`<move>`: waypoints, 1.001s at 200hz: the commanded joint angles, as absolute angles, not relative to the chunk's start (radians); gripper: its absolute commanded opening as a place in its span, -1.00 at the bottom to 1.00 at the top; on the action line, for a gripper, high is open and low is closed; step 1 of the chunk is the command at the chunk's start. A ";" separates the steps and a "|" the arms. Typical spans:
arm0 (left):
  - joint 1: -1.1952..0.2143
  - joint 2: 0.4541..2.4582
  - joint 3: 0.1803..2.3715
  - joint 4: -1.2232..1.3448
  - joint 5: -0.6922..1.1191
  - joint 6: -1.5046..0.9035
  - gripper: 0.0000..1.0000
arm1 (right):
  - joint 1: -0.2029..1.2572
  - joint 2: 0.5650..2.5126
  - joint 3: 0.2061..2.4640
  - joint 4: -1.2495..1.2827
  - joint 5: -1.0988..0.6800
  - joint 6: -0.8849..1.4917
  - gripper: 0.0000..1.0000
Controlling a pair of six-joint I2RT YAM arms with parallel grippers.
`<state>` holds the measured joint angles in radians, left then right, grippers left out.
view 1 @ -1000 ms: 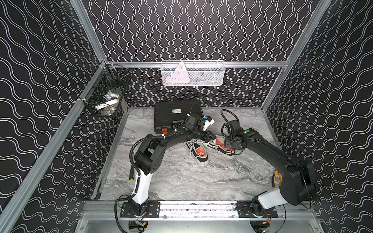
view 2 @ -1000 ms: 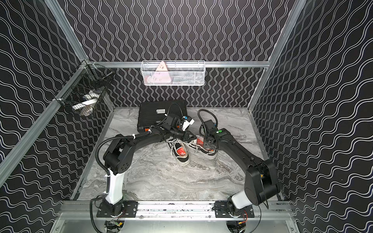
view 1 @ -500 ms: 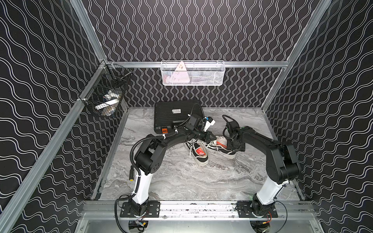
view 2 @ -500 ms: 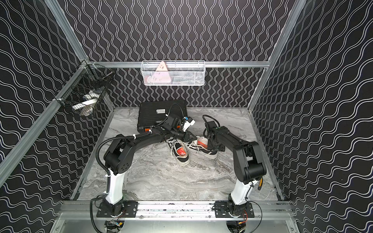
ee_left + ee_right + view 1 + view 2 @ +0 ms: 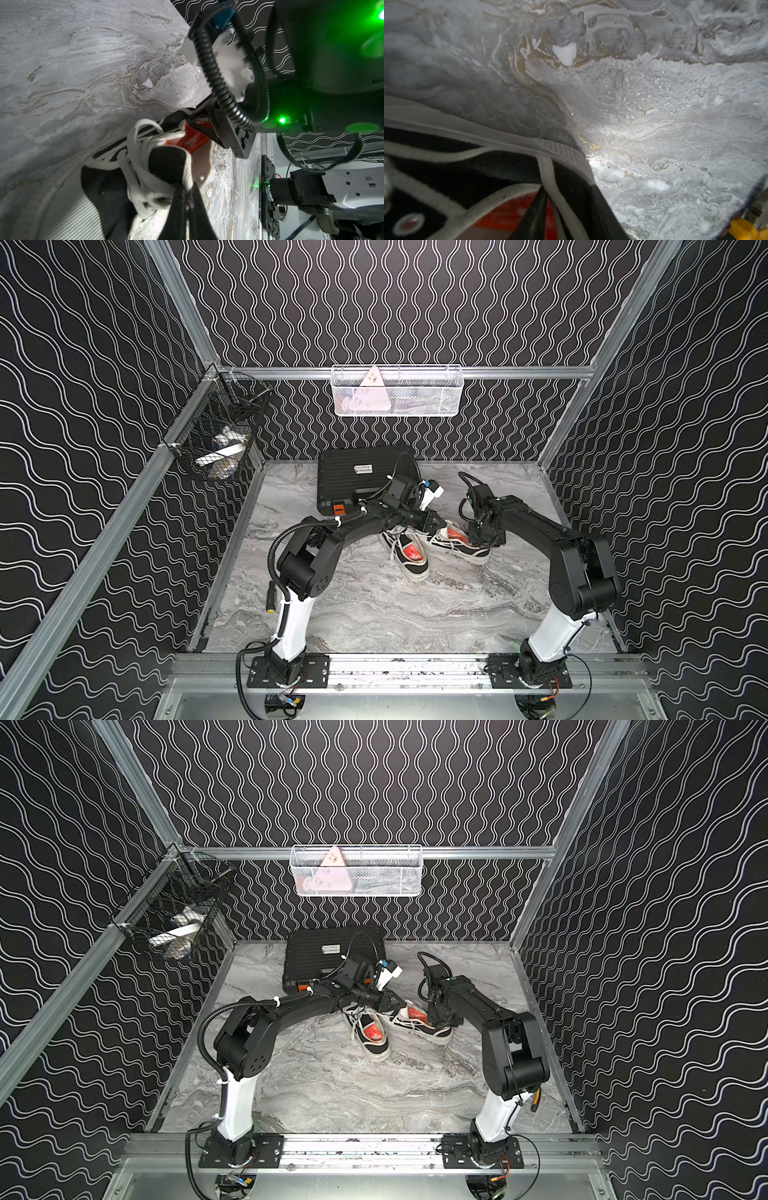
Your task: Insert the insole into the shoe
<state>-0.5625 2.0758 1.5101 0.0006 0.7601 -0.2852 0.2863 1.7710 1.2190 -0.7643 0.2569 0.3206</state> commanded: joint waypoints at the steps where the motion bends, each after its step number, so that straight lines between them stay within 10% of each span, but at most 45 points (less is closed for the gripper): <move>1: -0.562 2.080 1.507 0.047 0.779 -0.282 -1.00 | 0.284 1.760 1.188 -0.785 0.260 0.328 -0.46; 82: -0.562 2.075 1.518 0.018 0.779 -0.258 -1.00 | 0.291 1.658 1.230 -0.817 0.268 0.299 0.27; 200: -0.568 2.100 1.547 0.024 0.790 -0.279 -1.00 | 0.300 1.690 1.143 -0.756 0.104 0.432 -0.30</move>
